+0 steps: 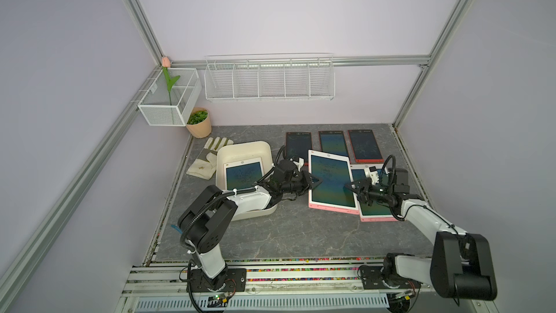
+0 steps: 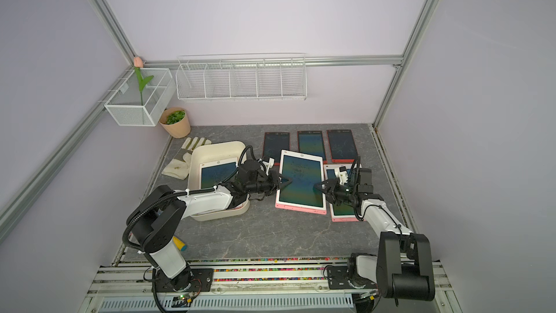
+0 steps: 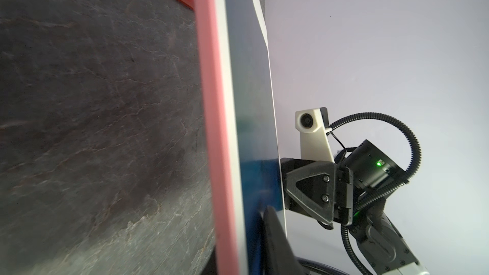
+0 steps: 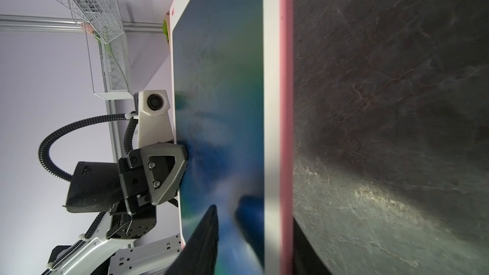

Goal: Take out the writing tablet from the storage box
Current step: Place the writing tablet at the center of the board.

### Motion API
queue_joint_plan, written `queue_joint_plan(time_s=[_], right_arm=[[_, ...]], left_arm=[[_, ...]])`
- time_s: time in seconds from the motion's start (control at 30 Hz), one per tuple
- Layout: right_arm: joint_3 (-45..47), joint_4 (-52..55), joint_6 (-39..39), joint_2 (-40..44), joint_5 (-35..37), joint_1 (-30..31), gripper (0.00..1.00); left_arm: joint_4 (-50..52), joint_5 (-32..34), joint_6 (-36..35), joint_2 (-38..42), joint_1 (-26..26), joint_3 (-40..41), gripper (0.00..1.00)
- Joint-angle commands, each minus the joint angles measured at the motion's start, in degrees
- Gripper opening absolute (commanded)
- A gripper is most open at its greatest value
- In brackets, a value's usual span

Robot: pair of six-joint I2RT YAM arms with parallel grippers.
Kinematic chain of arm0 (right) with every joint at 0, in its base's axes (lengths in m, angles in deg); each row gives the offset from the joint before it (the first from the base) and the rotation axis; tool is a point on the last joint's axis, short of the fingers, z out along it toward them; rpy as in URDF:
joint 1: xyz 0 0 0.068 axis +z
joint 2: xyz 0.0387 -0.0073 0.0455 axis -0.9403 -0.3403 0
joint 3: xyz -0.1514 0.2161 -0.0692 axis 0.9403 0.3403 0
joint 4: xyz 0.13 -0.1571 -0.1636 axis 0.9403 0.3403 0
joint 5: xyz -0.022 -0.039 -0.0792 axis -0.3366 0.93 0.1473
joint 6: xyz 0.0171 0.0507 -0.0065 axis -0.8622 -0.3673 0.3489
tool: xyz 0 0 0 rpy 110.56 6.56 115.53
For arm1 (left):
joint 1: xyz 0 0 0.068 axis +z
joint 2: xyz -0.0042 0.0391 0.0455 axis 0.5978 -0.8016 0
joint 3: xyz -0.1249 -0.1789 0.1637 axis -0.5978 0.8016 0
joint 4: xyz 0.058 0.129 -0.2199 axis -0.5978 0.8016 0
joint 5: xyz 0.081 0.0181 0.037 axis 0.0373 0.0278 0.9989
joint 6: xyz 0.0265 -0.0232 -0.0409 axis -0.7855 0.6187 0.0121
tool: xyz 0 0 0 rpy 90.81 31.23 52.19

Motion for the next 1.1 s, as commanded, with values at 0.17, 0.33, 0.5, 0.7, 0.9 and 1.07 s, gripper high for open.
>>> queue_joint_plan(time_s=[0.17, 0.33, 0.5, 0.7, 0.9, 1.07], right_arm=[[-1.4, 1.1, 1.1, 2.7, -8.0, -0.7, 0.27], [-2.4, 2.5, 0.9, 4.4, -8.7, -1.2, 0.24], [-3.2, 4.0, 1.2, 6.3, -9.2, -2.0, 0.18], [-3.9, 6.6, 3.0, 6.5, -10.1, -3.1, 0.13], [-4.7, 7.6, 3.0, 6.6, -10.5, -4.5, 0.08], [-6.0, 11.6, 5.0, 7.3, -9.0, -5.3, 0.06]], left_arm=[[-1.0, -2.0, -3.1, -4.8, -1.0, -1.6, 0.23], [-4.2, -3.7, -4.1, -7.3, -0.9, -1.7, 0.27], [-12.0, -7.3, -2.6, -11.0, -0.6, -2.3, 0.32], [-24.9, -10.0, 2.3, -13.0, 0.3, -0.2, 0.34], [-21.0, -11.6, -0.4, -10.4, 1.5, -1.1, 0.35], [-16.8, -12.5, -3.1, -7.7, 3.2, -0.2, 0.37]])
